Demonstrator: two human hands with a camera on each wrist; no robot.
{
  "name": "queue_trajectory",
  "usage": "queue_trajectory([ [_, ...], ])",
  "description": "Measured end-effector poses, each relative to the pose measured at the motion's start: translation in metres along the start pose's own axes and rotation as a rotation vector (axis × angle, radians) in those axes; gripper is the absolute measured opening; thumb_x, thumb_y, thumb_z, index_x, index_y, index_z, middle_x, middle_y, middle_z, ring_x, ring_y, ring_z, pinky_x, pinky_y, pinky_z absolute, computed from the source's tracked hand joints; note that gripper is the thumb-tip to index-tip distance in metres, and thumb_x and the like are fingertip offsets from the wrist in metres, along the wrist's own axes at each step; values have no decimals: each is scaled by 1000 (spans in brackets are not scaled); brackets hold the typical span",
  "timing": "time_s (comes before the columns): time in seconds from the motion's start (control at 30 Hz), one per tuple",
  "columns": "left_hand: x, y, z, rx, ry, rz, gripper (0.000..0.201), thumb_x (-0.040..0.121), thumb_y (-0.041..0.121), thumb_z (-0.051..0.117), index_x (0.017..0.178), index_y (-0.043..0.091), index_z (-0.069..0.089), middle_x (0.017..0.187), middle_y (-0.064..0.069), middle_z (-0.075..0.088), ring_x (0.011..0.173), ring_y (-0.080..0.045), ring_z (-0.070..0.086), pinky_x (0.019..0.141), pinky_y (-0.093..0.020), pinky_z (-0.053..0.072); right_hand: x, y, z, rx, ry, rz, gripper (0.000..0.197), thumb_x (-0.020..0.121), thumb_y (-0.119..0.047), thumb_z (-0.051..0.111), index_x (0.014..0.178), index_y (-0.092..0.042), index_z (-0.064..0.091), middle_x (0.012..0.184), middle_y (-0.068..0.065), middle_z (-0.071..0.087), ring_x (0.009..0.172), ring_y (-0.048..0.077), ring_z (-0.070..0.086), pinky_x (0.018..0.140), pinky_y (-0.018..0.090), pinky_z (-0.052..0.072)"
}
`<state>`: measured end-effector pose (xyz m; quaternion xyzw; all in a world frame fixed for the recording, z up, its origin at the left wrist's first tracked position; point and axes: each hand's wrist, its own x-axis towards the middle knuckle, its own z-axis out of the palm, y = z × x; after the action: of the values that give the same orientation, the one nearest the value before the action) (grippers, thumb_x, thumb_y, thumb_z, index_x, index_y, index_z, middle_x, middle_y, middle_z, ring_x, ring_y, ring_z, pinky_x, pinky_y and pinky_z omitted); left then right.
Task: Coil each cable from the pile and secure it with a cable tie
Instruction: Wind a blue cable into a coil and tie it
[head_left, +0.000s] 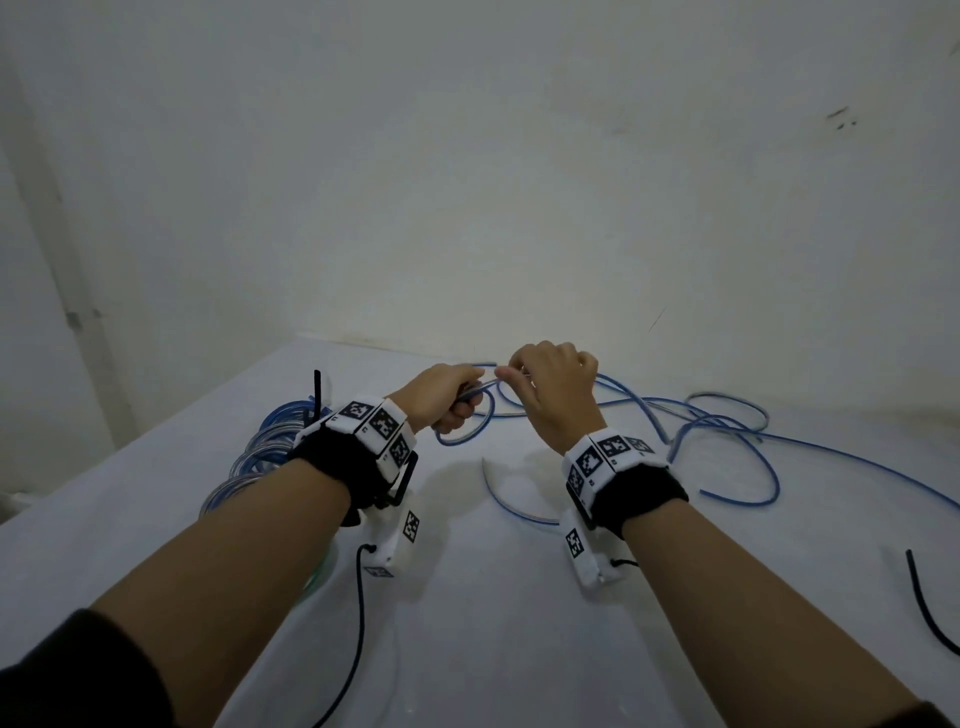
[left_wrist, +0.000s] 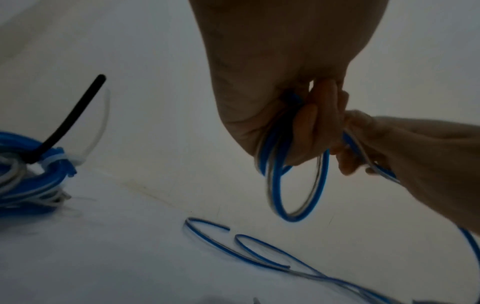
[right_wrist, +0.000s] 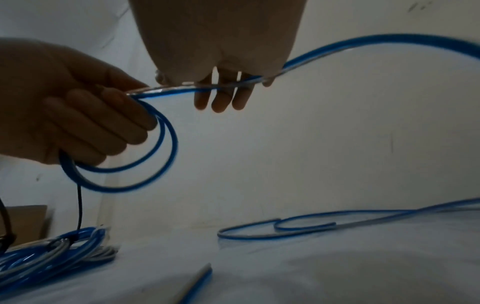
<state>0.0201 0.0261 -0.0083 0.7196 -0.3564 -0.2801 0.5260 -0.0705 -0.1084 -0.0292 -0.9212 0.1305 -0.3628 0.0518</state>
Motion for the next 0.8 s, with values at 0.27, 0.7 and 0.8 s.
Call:
queue_trajectory([
  [0.27, 3, -4, -5, 59, -52, -12, 41, 102, 25, 31, 71, 10, 52, 56, -2, 45, 36, -10, 42, 43, -22, 30, -6, 5, 8, 235, -15, -18, 21, 92, -22, 41, 96, -11, 58, 99, 6, 52, 89, 24, 53, 79, 33, 27],
  [0.7, -2, -5, -13, 177, -27, 63, 53, 101, 34, 28, 67, 7, 59, 40, 8, 28, 35, -8, 23, 40, -19, 22, 9, -9, -5, 268, -327, -27, 22, 92, -23, 46, 76, -21, 61, 72, -14, 50, 100, 22, 39, 93, 37, 20],
  [0.8, -2, -4, -12, 71, -13, 51, 43, 98, 20, 30, 60, 7, 46, 39, 8, 24, 35, -8, 19, 40, -18, 17, 9, -16, -2, 358, -298, 18, 18, 86, -29, 41, 84, -21, 56, 67, -12, 47, 94, 22, 44, 91, 38, 25],
])
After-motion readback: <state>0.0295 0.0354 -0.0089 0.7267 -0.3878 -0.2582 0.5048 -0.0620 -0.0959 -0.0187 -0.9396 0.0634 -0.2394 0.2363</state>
